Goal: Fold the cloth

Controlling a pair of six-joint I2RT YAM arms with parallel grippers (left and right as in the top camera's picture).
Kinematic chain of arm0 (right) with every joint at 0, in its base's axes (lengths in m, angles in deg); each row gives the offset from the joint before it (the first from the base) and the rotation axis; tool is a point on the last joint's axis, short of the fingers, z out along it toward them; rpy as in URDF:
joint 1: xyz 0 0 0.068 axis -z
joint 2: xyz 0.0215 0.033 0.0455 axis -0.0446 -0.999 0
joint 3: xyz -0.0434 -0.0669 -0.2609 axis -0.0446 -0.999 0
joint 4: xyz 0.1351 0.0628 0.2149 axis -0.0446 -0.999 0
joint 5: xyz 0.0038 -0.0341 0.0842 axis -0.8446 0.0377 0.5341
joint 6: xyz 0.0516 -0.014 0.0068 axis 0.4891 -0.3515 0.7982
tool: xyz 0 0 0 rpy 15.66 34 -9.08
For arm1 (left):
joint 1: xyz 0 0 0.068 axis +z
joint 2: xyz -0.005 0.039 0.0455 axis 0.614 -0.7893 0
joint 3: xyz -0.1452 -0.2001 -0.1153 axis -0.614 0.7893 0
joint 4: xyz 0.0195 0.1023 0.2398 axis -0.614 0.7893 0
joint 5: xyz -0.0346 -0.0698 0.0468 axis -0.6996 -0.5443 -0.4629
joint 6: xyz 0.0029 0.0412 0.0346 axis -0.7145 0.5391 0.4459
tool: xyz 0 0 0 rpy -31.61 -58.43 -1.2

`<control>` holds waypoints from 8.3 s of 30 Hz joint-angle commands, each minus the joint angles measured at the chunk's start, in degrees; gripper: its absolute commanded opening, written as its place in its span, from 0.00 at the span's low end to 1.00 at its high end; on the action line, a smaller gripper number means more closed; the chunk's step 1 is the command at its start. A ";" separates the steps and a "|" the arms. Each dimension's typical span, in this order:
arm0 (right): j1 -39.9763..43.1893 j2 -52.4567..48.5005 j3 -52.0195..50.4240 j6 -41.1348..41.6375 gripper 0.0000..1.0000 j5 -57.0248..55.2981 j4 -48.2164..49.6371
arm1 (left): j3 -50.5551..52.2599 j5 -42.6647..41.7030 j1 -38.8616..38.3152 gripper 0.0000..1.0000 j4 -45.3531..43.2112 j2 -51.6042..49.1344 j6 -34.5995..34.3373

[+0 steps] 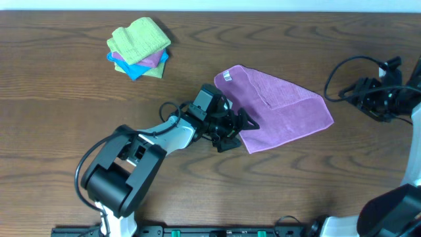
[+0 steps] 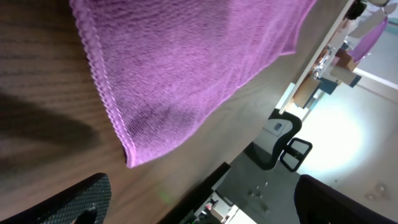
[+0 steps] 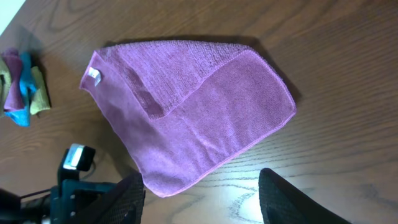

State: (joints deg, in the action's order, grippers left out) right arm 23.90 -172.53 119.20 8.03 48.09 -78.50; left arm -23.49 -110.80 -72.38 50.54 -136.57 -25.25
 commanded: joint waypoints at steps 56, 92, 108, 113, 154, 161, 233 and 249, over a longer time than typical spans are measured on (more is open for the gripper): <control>0.35 1.11 -0.37 -0.87 0.60 1.62 -1.27 | -0.98 3.74 -3.52 0.54 -8.59 -9.86 -1.62; 0.37 1.09 -30.25 2.14 0.66 -4.46 21.73 | -0.98 -23.87 17.00 0.06 -18.43 -10.60 11.06; 0.35 1.01 -41.53 8.22 0.68 -8.46 29.88 | -0.98 -27.10 17.70 0.06 -18.40 -10.60 11.02; 0.09 1.01 -43.47 8.57 0.67 -1.27 34.42 | -0.98 -27.12 17.70 0.06 -18.40 -10.60 10.99; -9.79 -14.45 -45.97 14.91 0.53 9.97 52.17 | -0.98 -28.15 17.70 0.06 -18.43 -10.60 10.54; -10.16 -14.45 -45.97 14.80 0.62 5.60 43.28 | -0.98 -28.61 17.70 0.06 -18.43 -10.60 10.54; -22.53 2.10 -13.33 16.41 0.01 0.90 50.38 | -53.83 2.47 23.61 0.06 40.02 -10.23 35.36; -26.99 -15.76 6.93 12.15 0.01 -3.56 51.52 | -56.72 15.56 23.78 0.05 31.17 -10.23 34.91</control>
State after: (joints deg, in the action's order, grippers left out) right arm -2.57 -186.84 121.91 21.58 46.08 -27.09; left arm -78.18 -98.06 -49.13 82.41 -146.86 9.67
